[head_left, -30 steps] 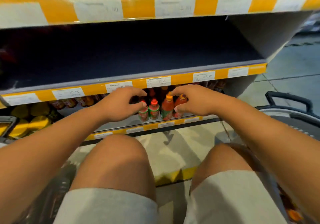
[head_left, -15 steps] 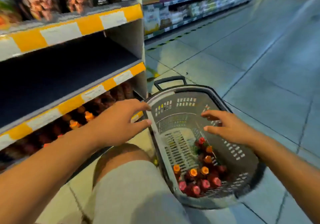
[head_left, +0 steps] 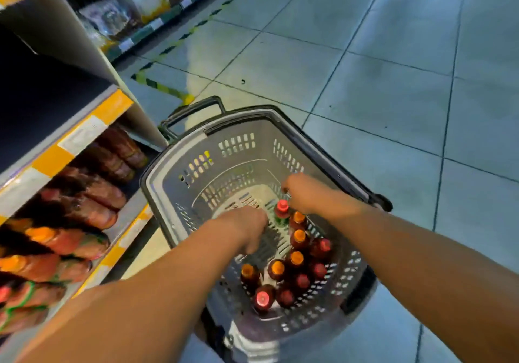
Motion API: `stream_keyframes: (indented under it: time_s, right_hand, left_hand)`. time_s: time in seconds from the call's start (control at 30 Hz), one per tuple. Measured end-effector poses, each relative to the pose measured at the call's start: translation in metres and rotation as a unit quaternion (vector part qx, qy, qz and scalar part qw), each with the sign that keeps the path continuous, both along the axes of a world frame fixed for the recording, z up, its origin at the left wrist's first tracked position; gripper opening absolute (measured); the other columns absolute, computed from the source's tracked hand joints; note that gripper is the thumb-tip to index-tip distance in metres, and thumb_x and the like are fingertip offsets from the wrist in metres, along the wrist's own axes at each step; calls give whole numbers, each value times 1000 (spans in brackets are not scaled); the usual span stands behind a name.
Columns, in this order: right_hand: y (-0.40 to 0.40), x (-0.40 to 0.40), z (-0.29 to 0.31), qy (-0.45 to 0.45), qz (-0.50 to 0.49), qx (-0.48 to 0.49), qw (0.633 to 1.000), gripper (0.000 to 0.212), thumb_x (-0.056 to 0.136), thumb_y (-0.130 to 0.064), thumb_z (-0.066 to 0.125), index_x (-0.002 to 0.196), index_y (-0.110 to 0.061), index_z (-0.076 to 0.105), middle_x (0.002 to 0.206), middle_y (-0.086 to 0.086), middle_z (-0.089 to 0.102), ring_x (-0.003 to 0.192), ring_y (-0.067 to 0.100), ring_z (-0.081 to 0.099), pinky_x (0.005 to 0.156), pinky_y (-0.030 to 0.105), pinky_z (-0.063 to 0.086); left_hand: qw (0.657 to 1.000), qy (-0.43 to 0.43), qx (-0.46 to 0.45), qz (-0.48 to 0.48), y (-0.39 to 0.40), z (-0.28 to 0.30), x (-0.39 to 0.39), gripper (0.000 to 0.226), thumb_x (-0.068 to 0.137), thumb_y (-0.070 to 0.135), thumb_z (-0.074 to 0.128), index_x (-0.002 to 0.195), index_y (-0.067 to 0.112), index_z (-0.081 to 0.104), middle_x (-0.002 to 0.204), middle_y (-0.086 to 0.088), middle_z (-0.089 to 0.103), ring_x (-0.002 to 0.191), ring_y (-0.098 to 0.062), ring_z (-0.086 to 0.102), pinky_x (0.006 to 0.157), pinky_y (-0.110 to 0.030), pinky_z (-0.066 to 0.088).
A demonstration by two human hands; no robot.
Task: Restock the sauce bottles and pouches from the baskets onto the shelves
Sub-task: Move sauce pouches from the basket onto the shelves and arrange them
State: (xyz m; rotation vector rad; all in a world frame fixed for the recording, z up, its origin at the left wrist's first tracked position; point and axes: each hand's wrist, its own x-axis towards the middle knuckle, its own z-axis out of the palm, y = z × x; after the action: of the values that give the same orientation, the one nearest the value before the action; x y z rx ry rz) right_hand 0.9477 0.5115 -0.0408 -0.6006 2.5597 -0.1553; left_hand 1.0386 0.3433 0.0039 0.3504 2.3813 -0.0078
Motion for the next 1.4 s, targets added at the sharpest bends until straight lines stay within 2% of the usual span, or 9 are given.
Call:
stream_keyframes:
  time_s: [0.13,0.23,0.43,0.77,0.93,1.03,1.17,1.3,1.4]
  right_hand:
    - [-13,-8,-33,-34,-30,31,998,17,93,-11,65,110,-9,66,102,11,69,82,28,63,69,34,50]
    - [-24,-15,-53,-54,-23,78,995,23,94,-14,63,116,-12,63,111,11,65,99,32,64,76,35,50]
    - [-23,-17,-85,45,6,37,998,11,91,-10,62,95,-20,60,102,11,67,89,34,68,67,34,47]
    - [-20,-17,-110,14,-4,43,999,17,96,-17,57,112,-15,64,108,14,64,94,33,65,70,35,48]
    - [-20,-15,-98,18,-57,-9,998,8,93,-18,63,101,-19,65,99,8,65,91,29,64,74,35,54]
    - [-20,-16,-79,5,-121,-68,990,9,87,-20,70,85,-26,64,90,1,64,88,23,64,68,28,47]
    - [-13,-17,-43,17,-169,-176,970,5,80,-25,74,84,-21,74,75,-4,69,74,15,65,65,31,53]
    - [-7,-16,10,76,-166,-287,940,10,78,-32,80,76,-29,71,66,-14,66,62,0,60,55,21,43]
    - [-12,-19,55,128,-192,-323,918,13,77,-39,81,82,-31,72,67,-16,66,63,-2,59,54,19,39]
  left_hand:
    - [998,-51,-27,30,19,-40,-1,35,89,16,69,122,9,66,127,-15,67,119,-35,63,95,-42,53]
    - [994,-96,-53,0,26,-66,13,42,93,13,66,134,7,59,137,-14,61,127,-35,59,101,-47,53]
    - [990,-109,-83,-15,20,-115,24,44,100,7,58,144,10,53,149,-10,53,136,-32,53,108,-48,49]
    - [992,-115,-51,30,10,-135,16,43,97,4,62,140,5,57,144,-16,57,132,-34,56,108,-46,49]
    - [988,-81,26,127,3,-120,8,40,92,6,67,131,5,60,132,-17,62,124,-35,61,99,-35,51]
    - [979,-59,88,173,-4,-104,0,31,95,7,65,125,-1,64,123,-20,66,118,-34,62,71,-17,50]
    - [967,28,127,220,-23,-71,-14,11,85,24,74,93,19,68,93,-6,67,95,-28,66,73,-27,46]
    - [939,92,201,262,-43,-17,-25,22,81,30,81,95,13,75,90,-8,72,86,-27,66,74,-37,56]
    - [913,155,250,282,-65,36,-20,26,79,33,82,80,8,73,80,-18,70,73,-28,64,68,-45,53]
